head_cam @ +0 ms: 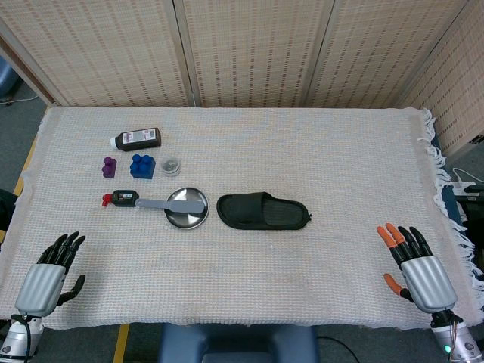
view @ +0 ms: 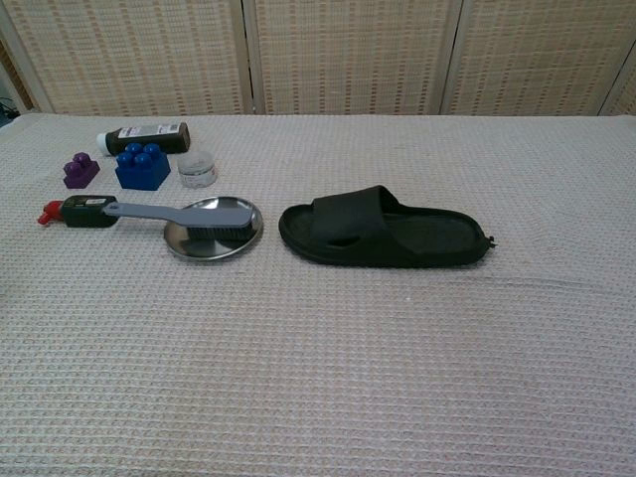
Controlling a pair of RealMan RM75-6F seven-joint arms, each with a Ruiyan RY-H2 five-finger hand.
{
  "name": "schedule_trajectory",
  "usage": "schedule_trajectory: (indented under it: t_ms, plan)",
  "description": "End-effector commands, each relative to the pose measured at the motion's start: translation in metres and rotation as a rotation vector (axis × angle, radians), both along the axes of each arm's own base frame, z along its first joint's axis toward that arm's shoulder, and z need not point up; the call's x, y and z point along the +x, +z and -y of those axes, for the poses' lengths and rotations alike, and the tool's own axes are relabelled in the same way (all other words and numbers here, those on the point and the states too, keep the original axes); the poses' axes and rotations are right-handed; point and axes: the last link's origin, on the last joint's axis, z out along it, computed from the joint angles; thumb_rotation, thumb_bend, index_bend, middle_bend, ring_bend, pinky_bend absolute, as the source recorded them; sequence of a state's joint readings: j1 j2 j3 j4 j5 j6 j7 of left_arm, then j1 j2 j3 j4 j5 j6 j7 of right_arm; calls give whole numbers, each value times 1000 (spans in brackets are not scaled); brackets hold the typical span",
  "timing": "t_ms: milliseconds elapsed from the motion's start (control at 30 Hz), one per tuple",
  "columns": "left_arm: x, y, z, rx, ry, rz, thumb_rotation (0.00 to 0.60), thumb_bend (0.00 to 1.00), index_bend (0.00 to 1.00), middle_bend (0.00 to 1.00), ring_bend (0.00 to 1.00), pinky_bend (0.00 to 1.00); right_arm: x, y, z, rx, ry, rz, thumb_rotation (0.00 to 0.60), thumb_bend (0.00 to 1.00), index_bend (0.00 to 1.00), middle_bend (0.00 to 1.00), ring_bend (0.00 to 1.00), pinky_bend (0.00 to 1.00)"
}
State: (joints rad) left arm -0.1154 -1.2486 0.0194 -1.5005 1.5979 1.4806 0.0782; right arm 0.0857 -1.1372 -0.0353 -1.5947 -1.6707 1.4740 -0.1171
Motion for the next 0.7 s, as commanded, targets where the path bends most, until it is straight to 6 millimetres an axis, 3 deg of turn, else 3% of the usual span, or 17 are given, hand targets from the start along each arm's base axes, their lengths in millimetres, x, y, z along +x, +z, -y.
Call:
schedule_trajectory:
  t_ms: [33,133,167,333,433,567,700]
  plan:
    - [0,-1,-1,-4,-1,1,600,399,0,0,0,184,-1,0,0,2,-4,-2,600,210,0,0,0,0]
    - [3,-6,-5,-16,-14,2,600,399,0,0,10,202,-2,1,0,-2,-12,-4,600,211,0,0,0,0]
    - [5,-9,-7,-16,-26,3,600,400,0,0,50,255,-2,2,0,-5,-13,-2,600,210,0,0,0,0]
    - [27,-34,-38,-45,-125,30,600,392,28,6,473,739,-2,4,0,-18,-12,1,600,210,0,0,0,0]
    - [44,-51,-65,-89,-163,56,600,395,53,48,621,888,-4,2,3,-12,-19,-5,600,210,0,0,0,0]
    - [73,-74,-105,-153,-172,77,600,394,67,78,733,971,-5,-2,5,-5,-30,-15,600,210,0,0,0,0]
    - [95,-96,-135,-167,-143,44,600,377,73,96,766,992,-7,-4,8,-2,-44,-23,600,210,0,0,0,0]
